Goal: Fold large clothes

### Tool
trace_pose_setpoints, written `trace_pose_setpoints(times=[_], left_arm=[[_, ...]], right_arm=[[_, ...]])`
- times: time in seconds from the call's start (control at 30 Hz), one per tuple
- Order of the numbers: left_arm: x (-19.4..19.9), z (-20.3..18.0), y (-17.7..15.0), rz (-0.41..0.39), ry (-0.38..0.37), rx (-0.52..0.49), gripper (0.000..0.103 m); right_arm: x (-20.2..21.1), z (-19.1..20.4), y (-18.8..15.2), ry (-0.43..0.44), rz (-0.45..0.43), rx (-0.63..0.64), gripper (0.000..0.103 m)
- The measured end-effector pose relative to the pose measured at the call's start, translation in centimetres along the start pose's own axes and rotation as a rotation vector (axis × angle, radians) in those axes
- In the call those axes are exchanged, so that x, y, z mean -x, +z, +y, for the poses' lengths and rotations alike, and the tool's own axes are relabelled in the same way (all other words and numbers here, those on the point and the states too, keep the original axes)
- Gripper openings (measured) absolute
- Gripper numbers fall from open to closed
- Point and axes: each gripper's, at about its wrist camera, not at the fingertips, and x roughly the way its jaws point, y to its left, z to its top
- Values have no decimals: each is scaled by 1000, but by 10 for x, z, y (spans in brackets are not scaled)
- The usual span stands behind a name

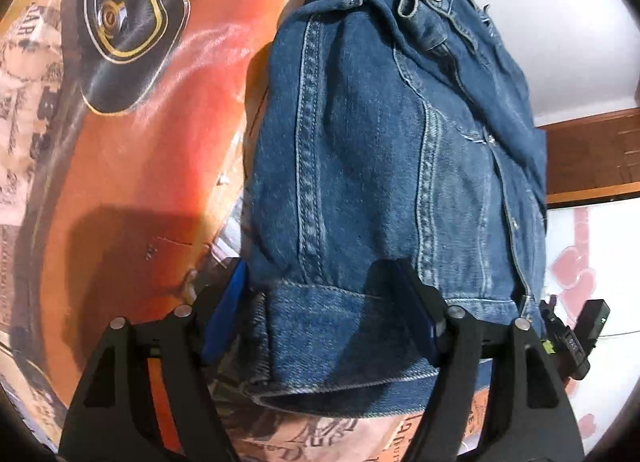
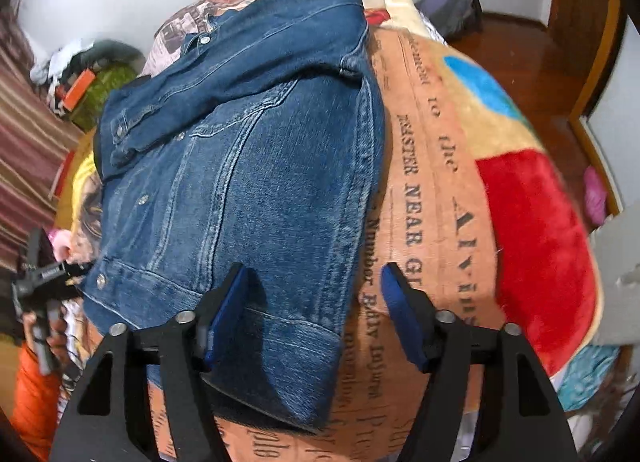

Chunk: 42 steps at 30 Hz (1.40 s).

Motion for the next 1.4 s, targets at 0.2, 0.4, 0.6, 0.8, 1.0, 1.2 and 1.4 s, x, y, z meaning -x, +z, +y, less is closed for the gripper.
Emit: trace_pose_setpoints(times=[0.2, 0.4, 0.6, 0.8, 1.0, 1.2, 1.4], left_arm=[[1, -13, -5, 8, -5, -35, 71], [20, -19, 7, -28, -44, -54, 53], [46, -45, 16, -89, -115, -115, 22], [71, -74, 33, -180, -78, -196, 18], [103, -107, 67, -293, -88, -282, 16], [122, -143, 113, -407, -85, -337, 16], [119, -156, 181, -509, -50, -313, 16]], right_arm=[[-8, 15, 3, 14, -10, 42, 70], [-1, 8, 10, 128, -36, -25, 39], [10, 3, 25, 221, -77, -102, 14], [27, 24, 46, 228, -148, -30, 13], [36, 46, 84, 239, -220, 44, 12], [32, 55, 136, 231, -302, 68, 12], [25, 37, 188, 213, -406, -25, 12]])
